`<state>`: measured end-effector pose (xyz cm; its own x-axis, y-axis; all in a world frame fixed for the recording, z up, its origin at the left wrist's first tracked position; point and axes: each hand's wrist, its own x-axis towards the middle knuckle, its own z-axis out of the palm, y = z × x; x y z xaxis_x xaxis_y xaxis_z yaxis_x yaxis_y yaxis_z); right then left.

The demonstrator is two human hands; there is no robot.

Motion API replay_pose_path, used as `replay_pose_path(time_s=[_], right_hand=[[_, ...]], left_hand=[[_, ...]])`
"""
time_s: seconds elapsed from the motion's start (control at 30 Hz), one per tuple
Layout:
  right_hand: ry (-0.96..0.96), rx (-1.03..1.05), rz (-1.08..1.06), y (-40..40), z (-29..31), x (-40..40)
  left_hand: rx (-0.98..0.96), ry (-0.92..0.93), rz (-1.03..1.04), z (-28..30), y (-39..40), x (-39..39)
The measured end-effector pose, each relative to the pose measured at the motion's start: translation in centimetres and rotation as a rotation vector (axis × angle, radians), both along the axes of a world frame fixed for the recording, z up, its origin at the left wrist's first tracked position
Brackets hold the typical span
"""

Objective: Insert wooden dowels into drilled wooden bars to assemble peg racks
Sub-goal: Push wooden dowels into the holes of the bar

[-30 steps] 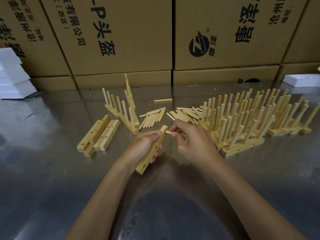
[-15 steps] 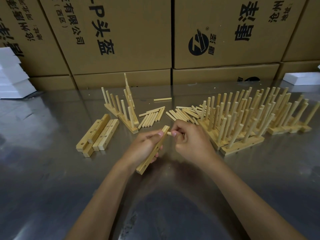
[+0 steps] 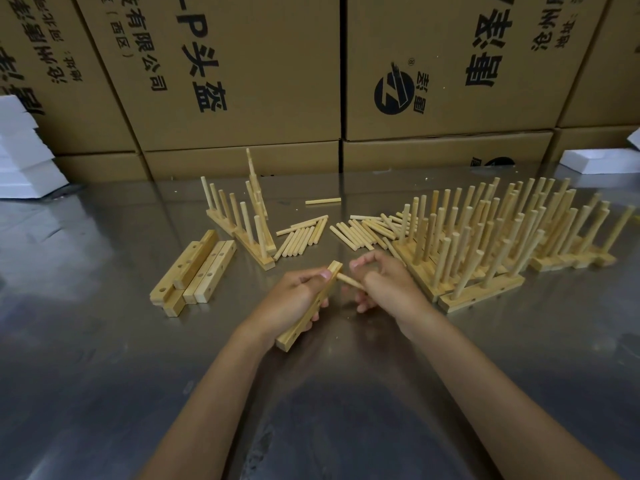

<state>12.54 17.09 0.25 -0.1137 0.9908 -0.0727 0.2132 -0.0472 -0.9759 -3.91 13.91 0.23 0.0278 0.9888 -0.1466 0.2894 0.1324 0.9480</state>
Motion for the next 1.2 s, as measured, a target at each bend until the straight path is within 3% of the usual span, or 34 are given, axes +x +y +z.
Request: replay_pose_path(time_s=[0.13,0.27,0.43,0.5,0.97,1.2], right_hand=[[-0.154,0.249,-0.258,1.7,-1.1,0.7],[-0.438,0.372,-0.208,4.6,-1.9,-0.7],[-0.87,0.574,-0.108,9.0,-1.9,-2.7],[-0.958,0.595,-0.094,9.7,-2.3,-3.2],[-0.858,0.668,0.011,1.7,-3.5,-0.4],[-0.667,0.598,0.083,-1.6,-3.6,1.7]], left_hand=[[-0.068,-0.202,0.242,0.1,0.7,-1.0],[-0.125,-0.569,0.345,0.6,0.7,-2.0],[-0.13,-0.605,0.302,0.8,0.5,-2.5],[-0.135,-0.605,0.327,0.8,0.7,-2.7],[-0.079,-0.575,0.405,0.5,0.3,-1.8],[0.014,-0.527,0.356,0.6,0.1,0.8]])
